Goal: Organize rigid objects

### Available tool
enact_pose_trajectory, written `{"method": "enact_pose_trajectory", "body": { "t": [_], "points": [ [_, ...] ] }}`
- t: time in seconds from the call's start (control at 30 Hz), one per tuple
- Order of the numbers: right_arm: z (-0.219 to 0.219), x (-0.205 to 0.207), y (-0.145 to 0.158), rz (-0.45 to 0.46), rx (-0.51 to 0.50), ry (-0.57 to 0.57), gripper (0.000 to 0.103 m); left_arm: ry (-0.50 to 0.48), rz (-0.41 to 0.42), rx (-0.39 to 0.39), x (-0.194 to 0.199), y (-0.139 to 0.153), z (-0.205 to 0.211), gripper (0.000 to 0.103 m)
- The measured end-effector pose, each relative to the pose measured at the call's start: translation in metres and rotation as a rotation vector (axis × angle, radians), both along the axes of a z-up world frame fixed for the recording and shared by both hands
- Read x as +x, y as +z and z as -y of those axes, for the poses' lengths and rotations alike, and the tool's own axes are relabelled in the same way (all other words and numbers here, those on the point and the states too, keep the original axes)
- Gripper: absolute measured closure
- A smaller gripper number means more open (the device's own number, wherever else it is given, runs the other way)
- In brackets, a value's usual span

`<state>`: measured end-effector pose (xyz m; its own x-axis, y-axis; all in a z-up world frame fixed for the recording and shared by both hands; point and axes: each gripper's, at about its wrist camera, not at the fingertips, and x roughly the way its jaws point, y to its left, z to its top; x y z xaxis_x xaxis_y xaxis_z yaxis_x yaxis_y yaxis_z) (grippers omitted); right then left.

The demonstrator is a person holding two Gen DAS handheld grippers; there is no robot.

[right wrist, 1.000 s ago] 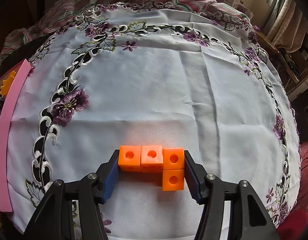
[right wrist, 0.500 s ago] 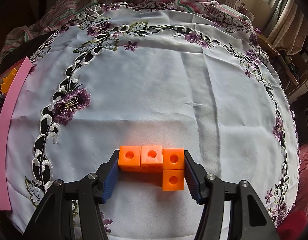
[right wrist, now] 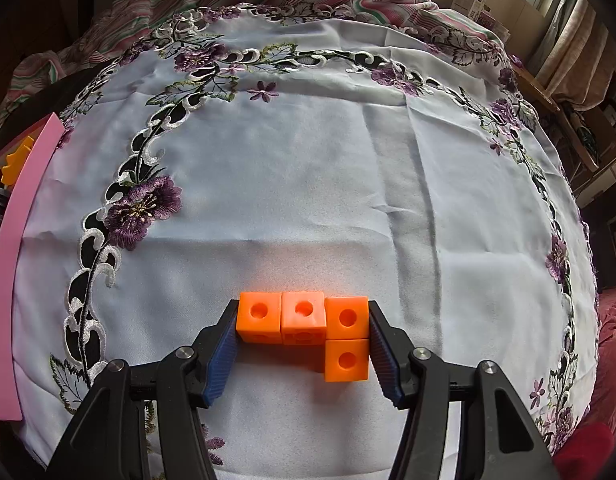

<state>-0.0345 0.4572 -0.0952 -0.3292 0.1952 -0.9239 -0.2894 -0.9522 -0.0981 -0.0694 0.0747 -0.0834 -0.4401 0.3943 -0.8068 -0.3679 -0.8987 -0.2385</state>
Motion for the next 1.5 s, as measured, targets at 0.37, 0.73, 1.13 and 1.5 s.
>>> {"method": "enact_pose_trajectory", "body": {
  "t": [0.37,0.73,1.13,1.5],
  "points": [
    [0.002,-0.004,0.004,-0.001,0.014,0.005,0.043,0.035,-0.090,-0.046,0.023,0.026,0.002,0.058],
    [-0.001,-0.002,0.010,-0.013,0.015,-0.004,0.043,0.097,-0.181,-0.101,0.038,0.045,0.018,0.047],
    [0.019,0.000,0.025,-0.054,-0.011,0.031,0.043,0.210,-0.177,-0.122,0.040,0.047,0.050,0.043],
    [0.106,-0.001,0.065,-0.160,-0.132,0.190,0.043,0.281,-0.166,-0.122,0.041,0.042,0.070,0.037]
  ]
}}
